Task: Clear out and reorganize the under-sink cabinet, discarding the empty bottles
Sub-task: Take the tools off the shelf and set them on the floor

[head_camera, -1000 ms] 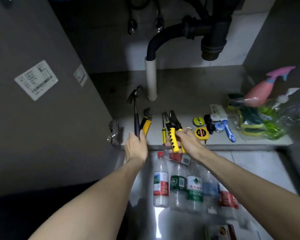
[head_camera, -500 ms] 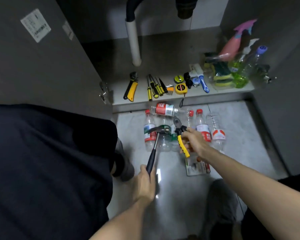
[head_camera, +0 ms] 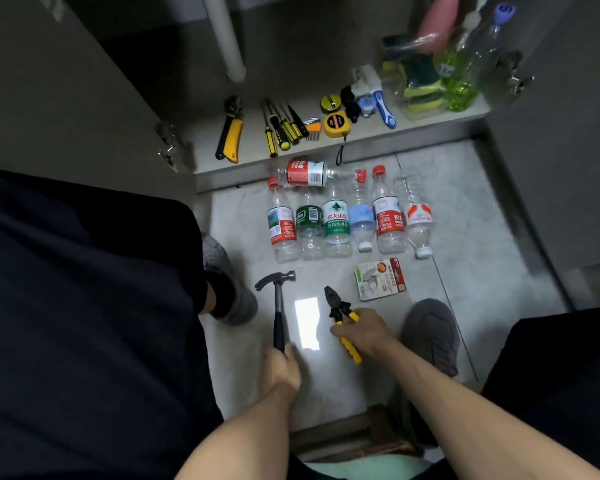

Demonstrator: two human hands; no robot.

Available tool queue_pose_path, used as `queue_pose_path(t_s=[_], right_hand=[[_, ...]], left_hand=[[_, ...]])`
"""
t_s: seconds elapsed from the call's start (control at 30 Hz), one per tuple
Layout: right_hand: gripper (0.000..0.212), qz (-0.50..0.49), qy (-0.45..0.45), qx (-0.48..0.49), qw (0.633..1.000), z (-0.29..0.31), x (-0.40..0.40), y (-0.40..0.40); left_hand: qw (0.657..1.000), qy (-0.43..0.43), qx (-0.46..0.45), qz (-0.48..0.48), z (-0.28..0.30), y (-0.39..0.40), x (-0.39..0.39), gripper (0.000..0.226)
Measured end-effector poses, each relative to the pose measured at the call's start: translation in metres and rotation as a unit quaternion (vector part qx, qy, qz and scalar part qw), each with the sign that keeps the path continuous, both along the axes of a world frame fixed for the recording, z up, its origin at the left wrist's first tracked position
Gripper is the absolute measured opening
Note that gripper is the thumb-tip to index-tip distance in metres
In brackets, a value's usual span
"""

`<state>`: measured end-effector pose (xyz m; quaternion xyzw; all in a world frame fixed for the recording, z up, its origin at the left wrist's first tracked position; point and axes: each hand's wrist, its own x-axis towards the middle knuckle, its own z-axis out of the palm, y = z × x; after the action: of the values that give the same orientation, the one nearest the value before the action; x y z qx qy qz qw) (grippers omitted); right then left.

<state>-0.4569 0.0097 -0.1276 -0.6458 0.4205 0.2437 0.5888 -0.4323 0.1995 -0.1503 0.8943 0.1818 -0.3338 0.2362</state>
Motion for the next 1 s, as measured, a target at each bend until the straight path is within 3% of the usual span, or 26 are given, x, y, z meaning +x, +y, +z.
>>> queue_pose_path(t_s=[0.3,0.47,0.63,0.7,0.77,0.83,1.0], right_hand=[[0.018,0.065,0.008,-0.063,0.996,-0.018,0.009,0.002],[0.036,0.090,0.015,-0.028,0.995,-0.030,0.017,0.003],[0.025,0.097,0.040,-0.035,0.994,-0.042,0.017,0.003],[0.022,0.105,0.041,-0.079,0.991,-0.043,0.016,0.005],[0.018,0.167,0.030,-0.196,0.966,-0.042,0.016,0.008],[0.036,0.237,0.018,-0.302,0.923,-0.043,0.016,0.012],[0.058,0.337,0.040,-0.370,0.865,-0.049,0.013,0.018]], left_hand=[[0.993,0.110,0.030,0.015,-0.011,0.001,0.034,0.040],[0.995,0.092,0.042,0.000,-0.015,0.002,0.036,0.035],[0.997,0.054,0.061,-0.018,-0.021,0.006,0.046,0.028],[0.996,0.047,0.067,-0.024,-0.025,0.008,0.050,0.026],[0.997,0.032,0.067,-0.021,-0.026,0.008,0.051,0.027],[0.998,0.012,0.058,-0.005,-0.025,0.006,0.051,0.029],[0.999,0.003,0.054,0.009,-0.025,0.004,0.049,0.027]])
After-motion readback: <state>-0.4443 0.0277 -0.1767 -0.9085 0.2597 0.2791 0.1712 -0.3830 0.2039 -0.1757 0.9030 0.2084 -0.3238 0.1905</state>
